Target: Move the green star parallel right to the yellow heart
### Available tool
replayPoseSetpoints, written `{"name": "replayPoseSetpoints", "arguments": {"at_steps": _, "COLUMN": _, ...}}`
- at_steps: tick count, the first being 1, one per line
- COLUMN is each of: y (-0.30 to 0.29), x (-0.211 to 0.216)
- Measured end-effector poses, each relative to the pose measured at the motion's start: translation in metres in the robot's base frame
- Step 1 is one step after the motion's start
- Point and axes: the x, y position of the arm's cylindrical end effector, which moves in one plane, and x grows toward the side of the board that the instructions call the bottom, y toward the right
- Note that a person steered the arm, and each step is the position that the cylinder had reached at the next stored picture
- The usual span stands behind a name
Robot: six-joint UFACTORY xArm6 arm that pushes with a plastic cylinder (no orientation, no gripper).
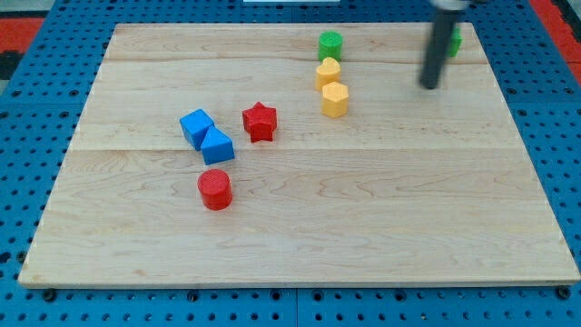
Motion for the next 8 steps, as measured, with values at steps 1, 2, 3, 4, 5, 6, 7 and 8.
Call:
{"name": "replayPoseSetpoints", "arguments": {"at_steps": 1, "y": 0.076, "x": -0.061}}
{"name": "replayPoseSetpoints", "arguments": {"at_steps": 2, "y": 0.020, "x": -0.098}}
{"name": "replayPoseSetpoints", "arguments": {"at_steps": 3, "y": -0.021, "x": -0.104}}
{"name": "replayPoseSetpoints", "arguments": {"at_steps": 4, "y": -0.044, "x": -0.068}}
{"name": "replayPoseSetpoints", "arguments": {"at_steps": 5, "y": -0.045, "x": -0.007}}
{"name": "replayPoseSetpoints", "arguments": {"at_steps": 6, "y": -0.057, "x": 0.020}}
{"name": "replayPoseSetpoints", "arguments": {"at_steps": 7, "y": -0.016, "x": -0.027}}
{"name": "replayPoseSetpoints", "arguments": {"at_steps": 8, "y": -0.013, "x": -0.060}}
